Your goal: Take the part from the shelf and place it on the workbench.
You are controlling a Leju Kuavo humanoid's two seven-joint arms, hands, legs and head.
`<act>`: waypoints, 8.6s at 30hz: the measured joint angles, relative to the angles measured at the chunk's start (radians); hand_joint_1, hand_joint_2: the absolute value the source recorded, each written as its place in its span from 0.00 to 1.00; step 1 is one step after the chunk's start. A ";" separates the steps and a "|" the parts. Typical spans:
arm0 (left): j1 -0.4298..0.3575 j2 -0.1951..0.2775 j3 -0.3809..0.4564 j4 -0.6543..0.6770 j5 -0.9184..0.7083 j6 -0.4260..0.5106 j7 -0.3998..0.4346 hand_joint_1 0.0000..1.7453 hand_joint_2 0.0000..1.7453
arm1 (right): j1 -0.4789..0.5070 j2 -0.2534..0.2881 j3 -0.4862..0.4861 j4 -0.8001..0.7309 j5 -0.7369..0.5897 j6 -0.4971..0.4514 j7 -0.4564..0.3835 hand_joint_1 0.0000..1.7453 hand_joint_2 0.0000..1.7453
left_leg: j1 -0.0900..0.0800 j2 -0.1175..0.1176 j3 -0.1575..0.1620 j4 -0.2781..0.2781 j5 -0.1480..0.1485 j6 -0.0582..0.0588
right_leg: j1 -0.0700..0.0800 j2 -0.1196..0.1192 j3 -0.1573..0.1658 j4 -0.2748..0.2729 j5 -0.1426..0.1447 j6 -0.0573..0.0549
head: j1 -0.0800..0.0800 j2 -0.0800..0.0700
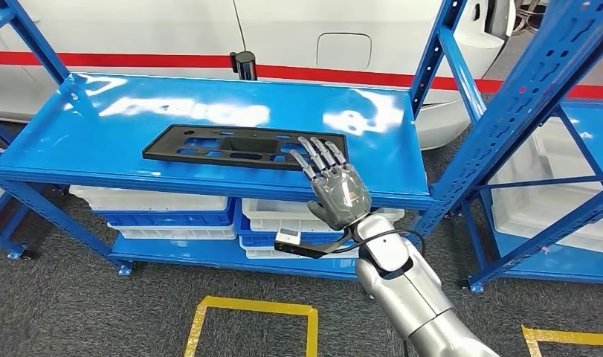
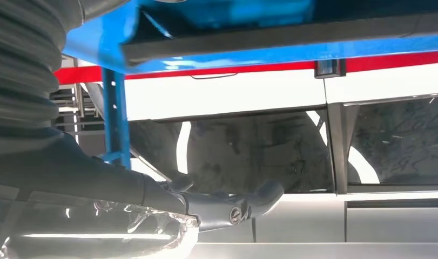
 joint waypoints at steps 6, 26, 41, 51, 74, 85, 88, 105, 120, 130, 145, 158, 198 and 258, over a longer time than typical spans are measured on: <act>0.002 -0.001 0.000 0.000 0.001 -0.001 0.000 0.00 0.00 | 0.004 -0.001 0.006 0.008 0.000 0.001 0.001 0.00 1.00 | -0.005 -0.010 0.029 0.001 -0.031 -0.004 | -0.001 -0.001 -0.046 -0.049 0.085 0.024 | 0.004 0.000; -0.008 0.002 0.001 -0.001 -0.001 -0.006 0.007 0.00 0.00 | -0.009 0.074 0.012 0.046 0.025 0.008 0.013 0.00 1.00 | 0.009 -0.003 -0.015 0.007 -0.001 -0.041 | -0.004 0.003 0.114 -0.180 0.067 0.009 | -0.002 0.000; -0.011 -0.008 0.020 -0.002 -0.001 0.038 -0.085 0.00 0.00 | -0.009 0.121 0.026 0.180 0.018 -0.012 -0.002 1.00 1.00 | -0.003 -0.012 0.073 -0.003 -0.074 -0.028 | -0.001 -0.006 -0.005 -0.170 0.150 0.002 | 0.007 0.000; -0.015 -0.012 0.048 -0.002 0.010 0.078 -0.161 0.00 0.00 | -0.024 0.122 0.026 0.193 0.002 -0.026 -0.010 1.00 1.00 | 0.001 0.000 0.088 -0.024 -0.084 -0.011 | 0.005 -0.001 0.004 -0.174 0.150 -0.009 | -0.001 0.000; -0.035 -0.024 0.077 -0.002 0.000 0.127 -0.256 0.00 1.00 | 0.007 0.094 0.016 0.091 0.045 -0.042 0.002 1.00 1.00 | -0.001 0.002 0.096 -0.025 -0.084 -0.038 | 0.003 -0.001 0.012 -0.174 0.150 -0.009 | 0.000 0.000; -0.036 -0.024 0.092 -0.002 0.001 0.087 -0.171 0.00 1.00 | 0.010 0.077 0.020 0.033 -0.011 -0.035 -0.024 1.00 1.00 | -0.001 0.002 0.094 -0.025 -0.084 -0.038 | 0.003 -0.001 0.012 -0.174 0.150 -0.009 | 0.000 0.000; -0.038 -0.022 0.092 -0.002 -0.003 0.087 -0.129 0.00 1.00 | 0.007 0.076 0.021 0.033 -0.017 -0.037 -0.025 1.00 1.00 | 0.001 0.005 0.107 -0.045 -0.069 -0.024 | -0.001 -0.002 0.017 -0.188 0.158 0.003 | -0.001 0.000; -0.043 -0.017 0.102 -0.001 -0.003 0.086 -0.054 0.00 1.00 | 0.009 0.078 0.022 0.058 -0.011 -0.049 -0.007 1.00 1.00 | 0.058 0.010 0.055 0.060 -0.132 -0.092 | -0.049 0.007 -0.061 -0.084 0.138 0.031 | -0.003 0.000; -0.054 -0.009 0.102 -0.005 -0.020 0.083 -0.064 0.00 1.00 | 0.016 0.079 0.018 0.043 0.021 -0.030 0.025 1.00 1.00 | -0.034 0.001 0.092 -0.013 -0.091 0.067 | 0.004 0.007 -0.121 -0.142 0.234 0.010 | 0.000 0.000; -0.053 -0.025 0.102 -0.005 -0.024 0.081 -0.064 0.00 1.00 | 0.026 0.069 0.013 0.030 0.039 -0.015 0.032 1.00 1.00 | -0.003 0.018 -0.038 0.012 0.018 -0.008 | -0.028 -0.006 0.054 -0.090 0.068 0.069 | 0.007 0.000; -0.052 -0.025 0.102 -0.006 -0.031 0.082 -0.063 0.00 1.00 | 0.043 0.071 0.005 0.019 0.057 -0.014 0.043 1.00 1.00 | 0.019 0.003 0.048 0.075 -0.090 -0.053 | -0.031 -0.008 -0.024 -0.134 0.144 0.010 | -0.006 0.000; -0.045 -0.027 0.106 -0.007 -0.020 0.080 -0.066 0.00 1.00 | 0.045 0.066 -0.001 0.030 0.040 -0.016 0.021 1.00 1.00 | -0.026 0.005 -0.002 -0.006 -0.003 0.016 | -0.010 -0.010 -0.038 0.044 0.026 0.024 | 0.007 0.000; -0.020 -0.017 0.145 -0.007 -0.008 0.077 -0.090 0.00 1.00 | 0.045 0.096 0.004 0.039 0.034 -0.021 0.020 1.00 1.00 | 0.000 -0.004 -0.035 0.028 -0.008 -0.042 | -0.017 -0.011 0.077 -0.176 0.092 -0.018 | 0.006 0.000; -0.026 -0.013 0.150 -0.007 -0.043 0.086 -0.068 0.00 1.00 | 0.060 0.108 0.004 0.068 0.035 -0.009 0.018 1.00 1.00 | 0.003 -0.001 -0.072 0.041 0.021 -0.045 | -0.012 -0.013 0.094 -0.175 0.080 -0.010 | 0.008 0.000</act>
